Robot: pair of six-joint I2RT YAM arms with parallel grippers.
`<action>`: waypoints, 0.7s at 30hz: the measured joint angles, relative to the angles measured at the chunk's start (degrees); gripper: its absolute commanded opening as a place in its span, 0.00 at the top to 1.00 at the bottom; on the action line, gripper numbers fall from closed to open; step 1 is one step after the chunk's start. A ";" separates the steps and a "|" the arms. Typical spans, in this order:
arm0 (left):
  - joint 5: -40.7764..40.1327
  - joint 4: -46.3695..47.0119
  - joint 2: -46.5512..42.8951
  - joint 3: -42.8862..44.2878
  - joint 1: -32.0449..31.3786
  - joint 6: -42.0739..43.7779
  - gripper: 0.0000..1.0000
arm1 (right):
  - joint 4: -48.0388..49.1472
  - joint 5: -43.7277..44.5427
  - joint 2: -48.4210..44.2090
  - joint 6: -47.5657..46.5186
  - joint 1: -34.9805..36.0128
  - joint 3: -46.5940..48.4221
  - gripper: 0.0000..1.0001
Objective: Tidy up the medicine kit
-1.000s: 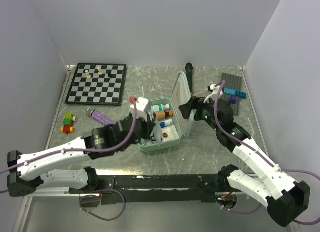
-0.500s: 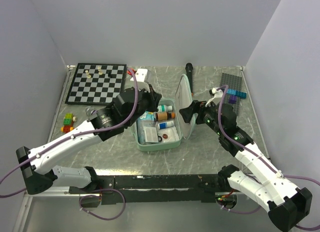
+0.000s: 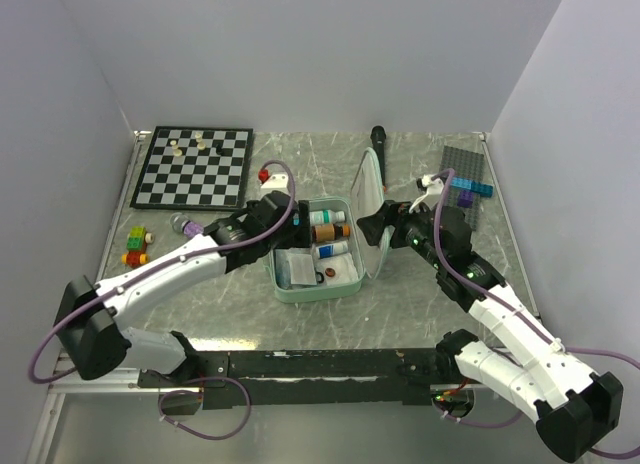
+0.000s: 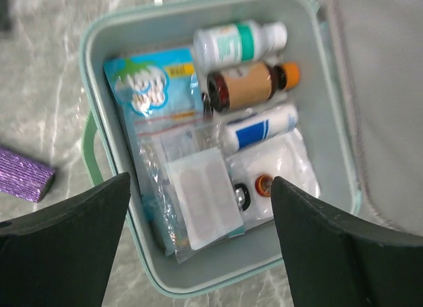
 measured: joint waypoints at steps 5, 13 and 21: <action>2.71 -0.70 3.43 -0.22 0.17 -1.62 0.14 | 0.26 -0.48 0.46 0.02 0.00 -0.02 0.00; 5.09 0.00 5.53 -1.95 0.17 -4.17 0.18 | 1.11 -1.33 0.92 0.22 -0.11 -0.33 0.00; 4.09 -2.60 10.54 -1.95 0.17 -7.72 0.19 | 1.95 -2.32 1.14 0.42 -0.33 -0.63 0.00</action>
